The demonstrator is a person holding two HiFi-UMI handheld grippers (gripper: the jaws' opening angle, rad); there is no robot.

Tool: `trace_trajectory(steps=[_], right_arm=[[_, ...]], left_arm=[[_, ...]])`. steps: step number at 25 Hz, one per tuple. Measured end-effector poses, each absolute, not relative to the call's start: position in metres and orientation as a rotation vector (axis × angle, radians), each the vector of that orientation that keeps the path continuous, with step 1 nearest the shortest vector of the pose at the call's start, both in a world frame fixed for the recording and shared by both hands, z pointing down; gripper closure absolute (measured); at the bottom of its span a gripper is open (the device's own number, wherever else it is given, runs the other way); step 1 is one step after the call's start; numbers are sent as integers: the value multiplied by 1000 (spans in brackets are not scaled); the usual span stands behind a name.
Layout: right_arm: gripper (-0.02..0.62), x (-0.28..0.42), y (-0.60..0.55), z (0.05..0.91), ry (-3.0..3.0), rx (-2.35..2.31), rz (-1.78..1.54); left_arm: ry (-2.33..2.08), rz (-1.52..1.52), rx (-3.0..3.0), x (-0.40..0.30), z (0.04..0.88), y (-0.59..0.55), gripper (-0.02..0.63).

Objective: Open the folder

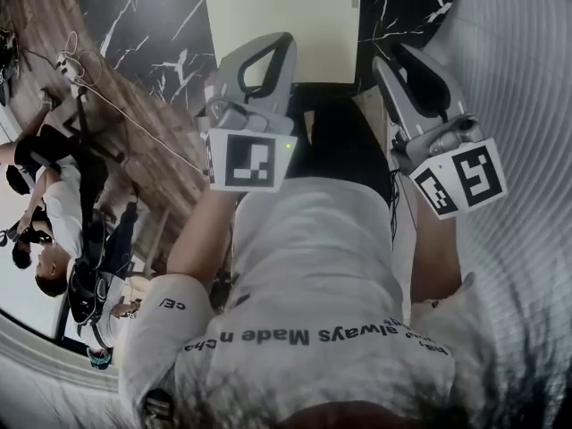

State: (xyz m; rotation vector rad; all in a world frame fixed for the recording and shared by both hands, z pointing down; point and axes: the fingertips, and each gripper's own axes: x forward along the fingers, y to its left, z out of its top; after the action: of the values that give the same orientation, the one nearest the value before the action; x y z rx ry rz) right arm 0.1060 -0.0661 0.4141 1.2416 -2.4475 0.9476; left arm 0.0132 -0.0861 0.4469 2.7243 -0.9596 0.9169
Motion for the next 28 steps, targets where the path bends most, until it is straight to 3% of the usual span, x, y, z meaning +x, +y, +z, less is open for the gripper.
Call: trace_trajectory(steps=[13, 28], right_arm=[[463, 91, -53, 504, -2410, 1244, 1222], [423, 87, -48, 539, -2359, 1292, 1371]], left_arm=[[-983, 1217, 2762, 5, 529, -74, 604], [-979, 1314, 2770, 0, 557, -71, 607]])
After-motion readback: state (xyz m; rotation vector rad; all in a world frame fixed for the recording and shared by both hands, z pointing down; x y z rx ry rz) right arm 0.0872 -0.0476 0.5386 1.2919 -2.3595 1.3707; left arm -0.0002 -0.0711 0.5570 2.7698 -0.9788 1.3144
